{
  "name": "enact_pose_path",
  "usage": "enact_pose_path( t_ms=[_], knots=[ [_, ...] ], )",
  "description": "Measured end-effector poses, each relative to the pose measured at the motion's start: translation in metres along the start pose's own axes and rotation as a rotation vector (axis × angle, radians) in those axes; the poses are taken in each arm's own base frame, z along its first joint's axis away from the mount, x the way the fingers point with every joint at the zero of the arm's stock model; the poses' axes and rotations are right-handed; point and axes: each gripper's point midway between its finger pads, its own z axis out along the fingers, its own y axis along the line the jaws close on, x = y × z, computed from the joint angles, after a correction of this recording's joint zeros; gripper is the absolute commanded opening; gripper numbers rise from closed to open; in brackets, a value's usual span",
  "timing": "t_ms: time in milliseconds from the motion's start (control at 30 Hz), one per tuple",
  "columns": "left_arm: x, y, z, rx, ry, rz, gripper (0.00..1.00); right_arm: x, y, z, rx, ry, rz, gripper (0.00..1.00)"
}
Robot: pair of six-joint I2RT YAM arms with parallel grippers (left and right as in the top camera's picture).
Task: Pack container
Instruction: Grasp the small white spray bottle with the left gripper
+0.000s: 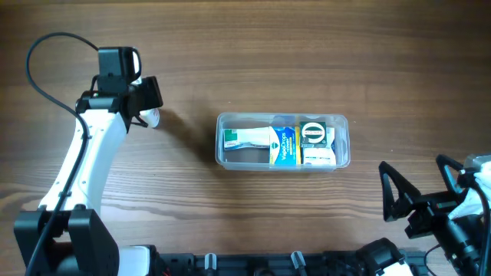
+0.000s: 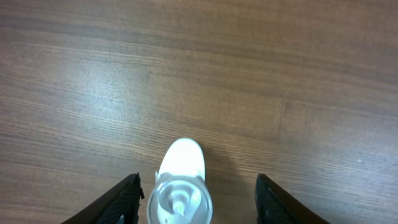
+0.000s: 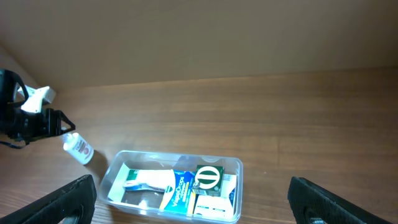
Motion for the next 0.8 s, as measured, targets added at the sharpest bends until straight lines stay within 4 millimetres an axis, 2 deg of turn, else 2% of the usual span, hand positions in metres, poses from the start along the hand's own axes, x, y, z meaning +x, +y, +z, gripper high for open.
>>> enact_pose_path(
  t_ms=[100,167,267,367,533,700,800],
  knots=[
    [0.004,0.003,0.001,-0.018,0.015,0.004,0.63,0.0,0.0,0.0,0.0,0.0,0.0,1.0],
    [0.006,0.004,0.004,-0.022,0.026,0.005,0.57,0.0,0.0,0.0,0.0,0.0,0.0,1.0],
    [0.01,0.005,0.01,-0.029,0.045,0.011,0.59,0.0,0.0,0.0,0.0,0.0,0.0,1.0],
    [0.012,0.005,0.013,-0.032,0.056,0.019,0.56,0.0,0.0,0.0,0.0,0.0,0.0,1.0],
    [0.013,0.006,0.014,-0.035,0.058,0.047,0.34,0.0,0.0,0.0,0.0,0.0,0.0,1.0],
    [0.012,0.007,0.014,-0.042,0.057,0.074,0.23,0.0,0.0,0.0,0.0,0.0,0.0,1.0],
    [0.013,0.007,0.013,-0.042,0.059,0.084,0.2,0.0,0.0,0.0,0.0,0.0,0.0,1.0]
  ],
)
